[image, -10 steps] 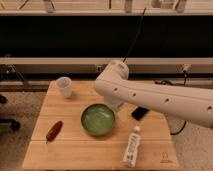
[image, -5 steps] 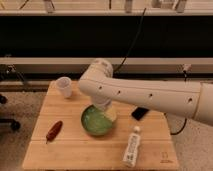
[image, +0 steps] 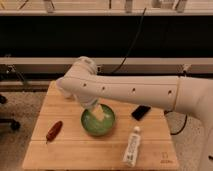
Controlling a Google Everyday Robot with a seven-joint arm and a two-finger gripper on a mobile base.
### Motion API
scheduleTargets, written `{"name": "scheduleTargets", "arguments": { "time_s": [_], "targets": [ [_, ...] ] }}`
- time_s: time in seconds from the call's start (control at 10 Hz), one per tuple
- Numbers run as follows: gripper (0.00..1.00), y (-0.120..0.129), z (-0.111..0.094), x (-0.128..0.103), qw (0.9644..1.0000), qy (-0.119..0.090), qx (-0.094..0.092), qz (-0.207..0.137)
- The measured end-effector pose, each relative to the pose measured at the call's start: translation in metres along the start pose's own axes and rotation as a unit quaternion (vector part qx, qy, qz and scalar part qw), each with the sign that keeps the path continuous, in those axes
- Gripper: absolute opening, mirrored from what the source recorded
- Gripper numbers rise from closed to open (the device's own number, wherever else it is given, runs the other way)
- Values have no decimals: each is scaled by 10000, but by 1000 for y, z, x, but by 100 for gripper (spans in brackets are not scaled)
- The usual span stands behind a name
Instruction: Drag the pepper across the table
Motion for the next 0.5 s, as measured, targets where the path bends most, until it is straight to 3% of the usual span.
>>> {"name": "scheduleTargets", "arguments": {
  "time_s": [0.3,0.5],
  "targets": [
    [80,-28,-3,-27,9996,-74,118,-260],
    [80,-33,-3,-33,9993,-101,136,-338]
  ]
}}
